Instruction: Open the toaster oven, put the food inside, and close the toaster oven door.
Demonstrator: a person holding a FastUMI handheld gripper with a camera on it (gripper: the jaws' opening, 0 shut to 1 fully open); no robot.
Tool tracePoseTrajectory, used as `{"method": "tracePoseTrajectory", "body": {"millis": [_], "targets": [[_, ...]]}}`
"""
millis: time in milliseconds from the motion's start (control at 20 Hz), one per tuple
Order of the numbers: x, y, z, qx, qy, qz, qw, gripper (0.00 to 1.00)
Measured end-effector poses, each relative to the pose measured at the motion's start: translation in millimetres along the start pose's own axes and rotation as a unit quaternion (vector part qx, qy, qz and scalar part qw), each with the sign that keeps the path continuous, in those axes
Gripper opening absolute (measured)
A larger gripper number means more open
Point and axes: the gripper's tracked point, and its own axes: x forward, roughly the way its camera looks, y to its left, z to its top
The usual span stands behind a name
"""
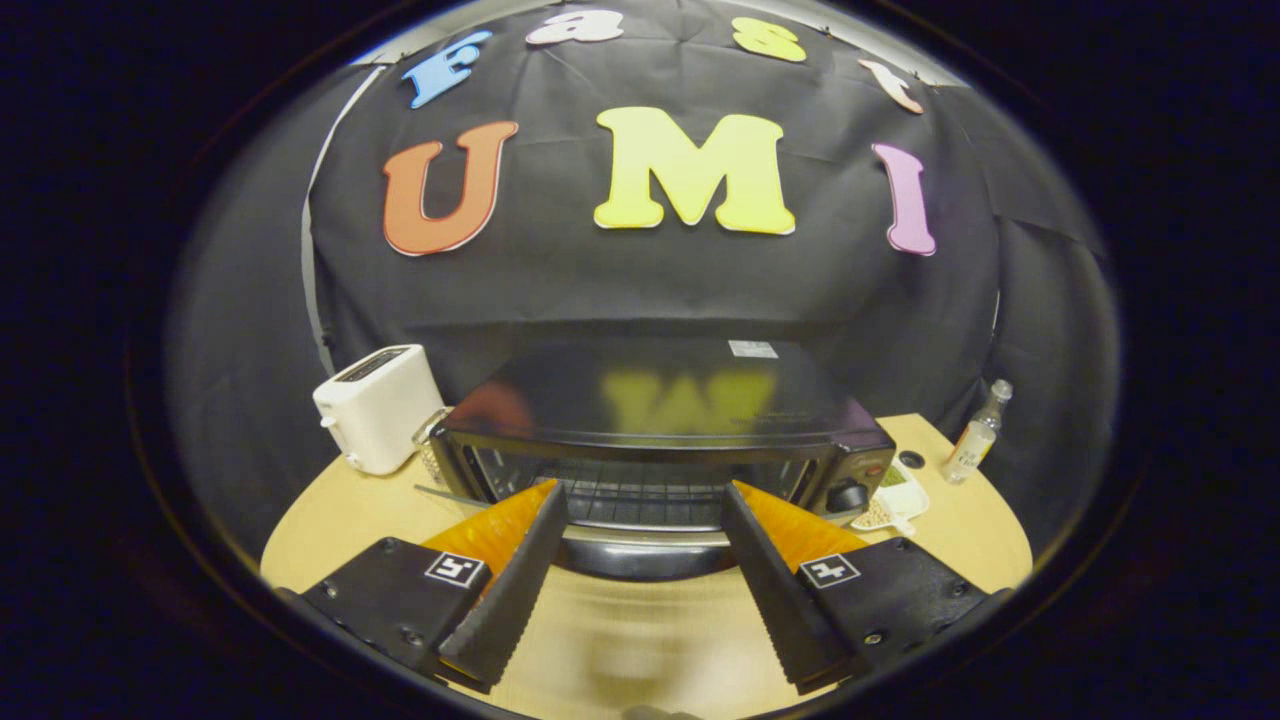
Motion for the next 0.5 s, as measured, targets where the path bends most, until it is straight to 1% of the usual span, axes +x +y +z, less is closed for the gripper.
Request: {"method": "tracePoseTrajectory", "body": {"millis": [250,350,500], "targets": [[-22.8,-0.2,-36.2,0.0,0.032,0.017,0.999,0.99],[-28.7,0.7,-59.4,-0.007,0.059,0.025,0.998,0.99],[-32.0,0.2,-83.6,-0.012,0.077,0.033,0.996,0.99]]}}
